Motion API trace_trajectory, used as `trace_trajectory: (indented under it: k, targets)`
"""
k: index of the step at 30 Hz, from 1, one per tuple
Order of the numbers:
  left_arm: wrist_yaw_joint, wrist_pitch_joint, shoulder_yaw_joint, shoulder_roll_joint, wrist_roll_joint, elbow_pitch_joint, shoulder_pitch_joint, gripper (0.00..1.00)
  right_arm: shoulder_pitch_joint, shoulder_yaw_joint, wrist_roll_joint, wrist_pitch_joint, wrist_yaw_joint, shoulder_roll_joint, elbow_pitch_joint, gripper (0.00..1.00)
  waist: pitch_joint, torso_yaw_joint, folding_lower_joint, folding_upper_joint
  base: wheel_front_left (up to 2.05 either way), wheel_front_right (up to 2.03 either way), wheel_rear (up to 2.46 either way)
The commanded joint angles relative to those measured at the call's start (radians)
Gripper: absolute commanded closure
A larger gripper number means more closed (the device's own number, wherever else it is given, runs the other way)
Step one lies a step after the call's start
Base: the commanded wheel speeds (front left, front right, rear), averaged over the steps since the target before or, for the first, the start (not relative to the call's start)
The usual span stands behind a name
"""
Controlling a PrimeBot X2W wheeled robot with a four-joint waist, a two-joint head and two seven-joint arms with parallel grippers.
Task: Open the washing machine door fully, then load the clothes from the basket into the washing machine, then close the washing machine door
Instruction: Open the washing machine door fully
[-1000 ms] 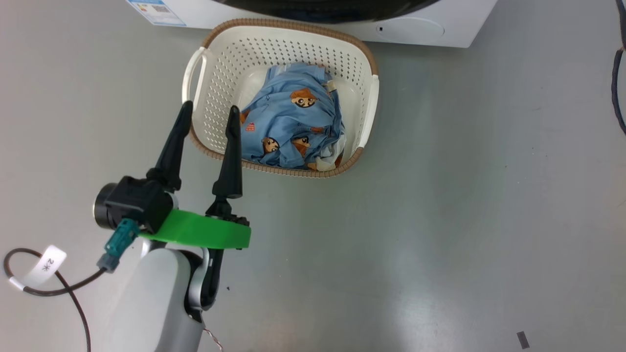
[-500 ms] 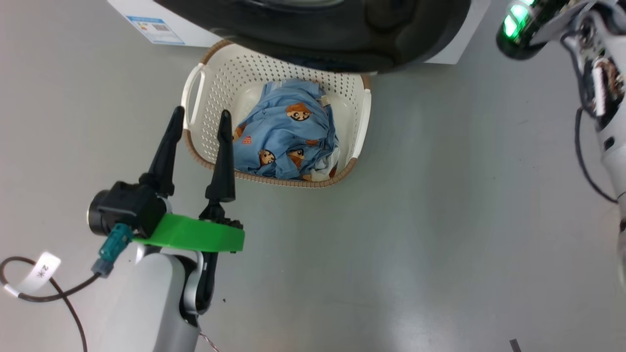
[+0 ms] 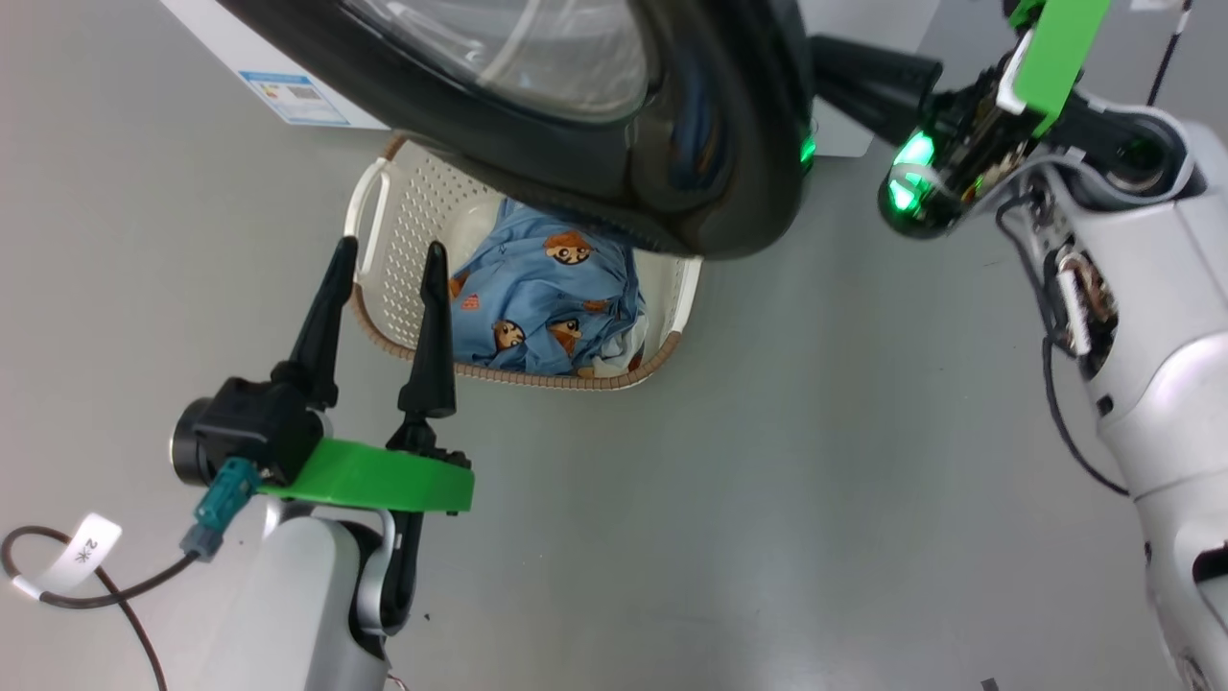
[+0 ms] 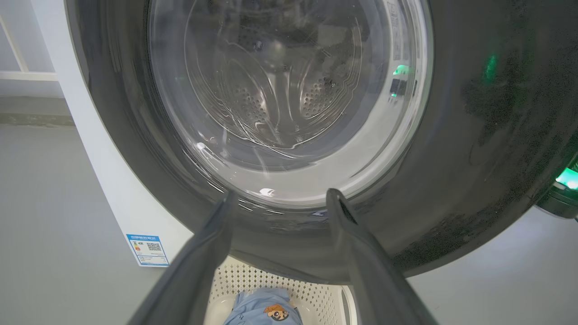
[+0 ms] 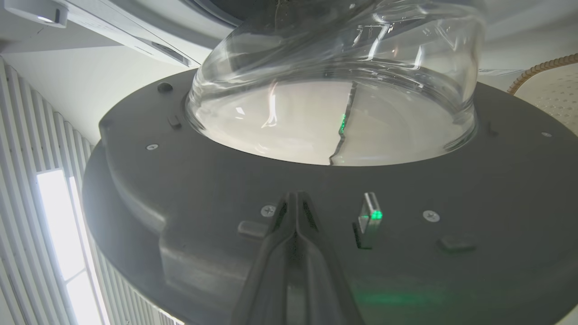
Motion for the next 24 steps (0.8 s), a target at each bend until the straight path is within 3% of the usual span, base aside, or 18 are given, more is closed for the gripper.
trace_trajectory:
  k: [1,13,24]
  targets:
    - [-0.004,-0.008,0.036,0.021,0.015,-0.011,0.023,0.00,0.045,0.025,0.017,0.012,0.002,0.028,-0.056,1.00,-0.012,-0.006,0.0001,0.0000,0.00,0.00,0.00]
    - [-0.020,-0.008,0.047,0.021,0.017,0.006,0.040,0.00,0.182,0.165,0.126,-0.034,0.002,-0.004,-0.231,1.00,-0.049,-0.010,0.0001,0.0000,0.00,0.00,0.00]
    - [-0.029,-0.008,0.047,0.021,0.013,0.019,0.053,0.00,0.233,0.381,0.296,-0.145,0.002,-0.091,-0.397,1.00,-0.073,0.001,0.0001,0.0000,0.00,0.00,0.00]
